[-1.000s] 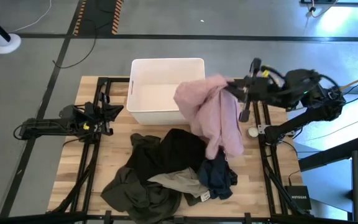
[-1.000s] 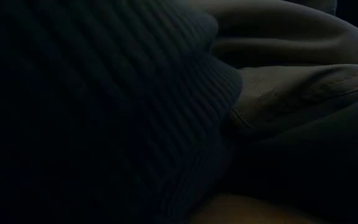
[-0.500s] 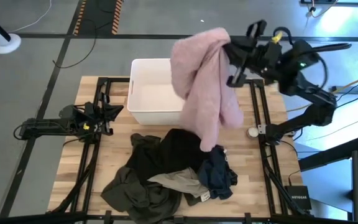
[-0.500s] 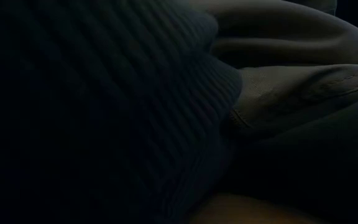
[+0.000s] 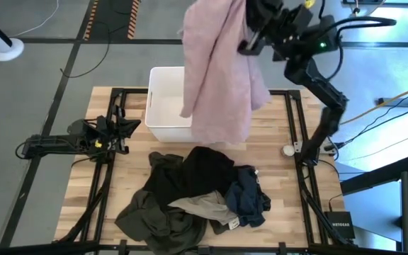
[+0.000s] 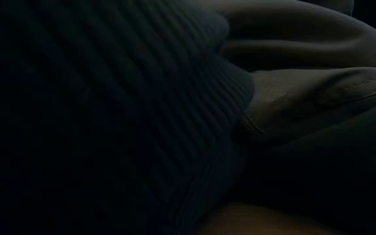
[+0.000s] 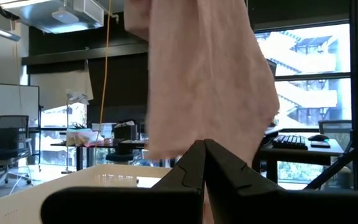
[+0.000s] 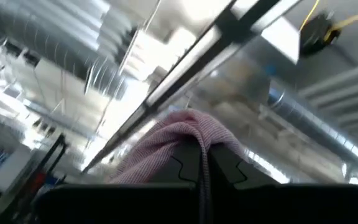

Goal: Sort clothes
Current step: Put the pink polo shirt into the white laundry organizer

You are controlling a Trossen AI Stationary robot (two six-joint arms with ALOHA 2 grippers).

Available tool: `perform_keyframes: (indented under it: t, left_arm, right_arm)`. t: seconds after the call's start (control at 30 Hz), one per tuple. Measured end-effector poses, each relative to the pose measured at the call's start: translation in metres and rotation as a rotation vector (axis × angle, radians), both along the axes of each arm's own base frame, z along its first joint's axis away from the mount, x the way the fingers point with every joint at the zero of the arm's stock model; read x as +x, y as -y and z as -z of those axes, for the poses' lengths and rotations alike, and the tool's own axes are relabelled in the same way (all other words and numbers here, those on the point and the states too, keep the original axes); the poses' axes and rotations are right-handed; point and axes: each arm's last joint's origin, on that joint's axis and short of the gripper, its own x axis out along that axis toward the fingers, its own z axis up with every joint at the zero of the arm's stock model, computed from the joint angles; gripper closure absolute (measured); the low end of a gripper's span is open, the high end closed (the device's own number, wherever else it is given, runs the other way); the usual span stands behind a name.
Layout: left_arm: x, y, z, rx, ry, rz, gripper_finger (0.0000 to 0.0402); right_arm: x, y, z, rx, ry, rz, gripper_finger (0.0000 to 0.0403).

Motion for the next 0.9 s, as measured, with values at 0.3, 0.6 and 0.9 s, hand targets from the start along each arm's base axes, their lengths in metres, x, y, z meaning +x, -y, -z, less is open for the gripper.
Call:
perform_keyframes:
  t: [0.3, 0.6, 0.9]
  left_arm:
    - [-0.001, 0.000, -0.002, 0.047, 0.010, -0.023, 0.0401]
    - [-0.002, 0.000, -0.004, 0.101, 0.018, -0.048, 0.0401]
    - [-0.002, 0.000, -0.004, 0.093, 0.019, -0.044, 0.0401]
  right_arm:
    - [0.001, 0.051, 0.015, -0.068, 0.184, 0.121, 0.0391]
    - [0.034, 0.102, 0.052, 0.084, -0.081, 0.064, 0.0391]
    - [0.085, 0.110, 0.119, 0.235, -0.670, 0.031, 0.0391]
